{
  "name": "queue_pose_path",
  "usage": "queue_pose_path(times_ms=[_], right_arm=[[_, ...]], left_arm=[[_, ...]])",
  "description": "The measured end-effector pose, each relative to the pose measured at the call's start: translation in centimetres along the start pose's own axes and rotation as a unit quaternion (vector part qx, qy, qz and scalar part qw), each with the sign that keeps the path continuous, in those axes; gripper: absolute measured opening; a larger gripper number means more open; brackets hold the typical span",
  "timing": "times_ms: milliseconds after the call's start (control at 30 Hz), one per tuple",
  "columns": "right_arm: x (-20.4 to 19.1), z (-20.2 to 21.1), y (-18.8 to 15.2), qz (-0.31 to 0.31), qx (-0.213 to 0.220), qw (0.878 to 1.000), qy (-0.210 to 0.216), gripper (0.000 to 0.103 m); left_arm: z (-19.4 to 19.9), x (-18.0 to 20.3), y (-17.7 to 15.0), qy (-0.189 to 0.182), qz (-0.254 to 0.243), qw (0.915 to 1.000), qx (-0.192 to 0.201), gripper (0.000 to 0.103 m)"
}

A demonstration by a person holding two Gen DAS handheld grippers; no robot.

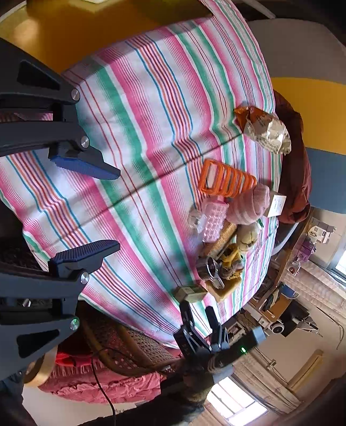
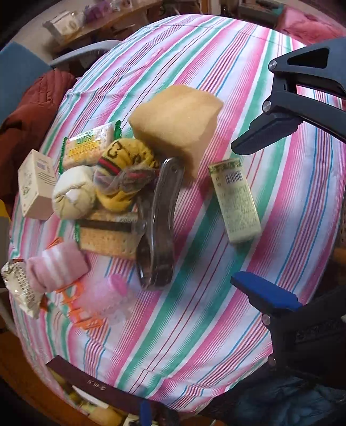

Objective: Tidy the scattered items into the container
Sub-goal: 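Grasp the small green-labelled box with the right tool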

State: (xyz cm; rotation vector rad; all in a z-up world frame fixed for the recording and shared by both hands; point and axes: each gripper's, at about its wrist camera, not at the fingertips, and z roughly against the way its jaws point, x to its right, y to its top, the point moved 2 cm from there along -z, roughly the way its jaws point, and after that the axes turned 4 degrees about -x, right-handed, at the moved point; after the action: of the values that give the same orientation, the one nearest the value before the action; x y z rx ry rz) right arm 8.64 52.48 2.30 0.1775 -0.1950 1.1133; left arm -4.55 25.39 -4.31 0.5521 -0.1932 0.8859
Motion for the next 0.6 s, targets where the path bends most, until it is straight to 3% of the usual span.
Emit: queue_pose_path(times_ms=[167, 300, 400, 600], right_arm=[[0.1, -1.0, 0.0, 0.009, -0.017, 1.0, 0.021, 0.092], [0.6, -2.0, 0.0, 0.015, -0.024, 1.0, 0.009, 0.093], [1.3, -1.6, -0.4, 0.016, -0.014, 1.0, -0.004, 0.077], [2.2, -0.6, -1.4, 0.006, 0.011, 1.0, 0.023, 0.074]], left_arm=[[-1.2, 1.1, 2.4, -0.041, 0.013, 0.999, -0.007, 0.048], [-2.2, 2.4, 4.7, -0.083, 0.024, 0.9961, -0.015, 0.048], [-3.1, 3.3, 6.6, -0.126, 0.039, 0.9909, -0.027, 0.047], [-5.3, 5.4, 10.8, -0.203, 0.08, 0.9745, -0.052, 0.046]])
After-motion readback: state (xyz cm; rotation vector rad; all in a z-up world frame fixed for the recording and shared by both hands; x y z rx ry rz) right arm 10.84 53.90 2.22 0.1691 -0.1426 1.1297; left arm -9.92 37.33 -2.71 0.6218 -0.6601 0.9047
